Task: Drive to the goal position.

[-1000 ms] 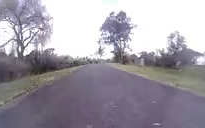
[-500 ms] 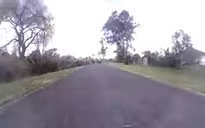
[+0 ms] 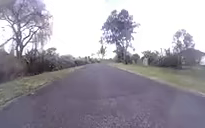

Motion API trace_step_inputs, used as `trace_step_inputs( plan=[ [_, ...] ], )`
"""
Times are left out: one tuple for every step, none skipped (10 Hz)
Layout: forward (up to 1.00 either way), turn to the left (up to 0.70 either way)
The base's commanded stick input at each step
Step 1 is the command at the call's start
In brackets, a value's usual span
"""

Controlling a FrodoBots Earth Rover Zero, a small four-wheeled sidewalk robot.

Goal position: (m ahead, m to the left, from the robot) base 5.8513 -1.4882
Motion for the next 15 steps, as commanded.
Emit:
trace_step_inputs(
  plan=[
    [0.85,-0.15],
    [0.85,-0.19],
    [0.85,-0.23],
    [0.85,-0.27],
    [0.85,-0.31],
    [0.85,-0.33],
    [0.85,-0.27],
    [0.85,-0.20],
    [0.85,-0.13],
    [0.85,-0.06],
    [0.85,0.00],
    [0.85,0.00],
    [0.85,0.00],
    [0.85,0.00],
    [0.85,0.00]
  ],
)
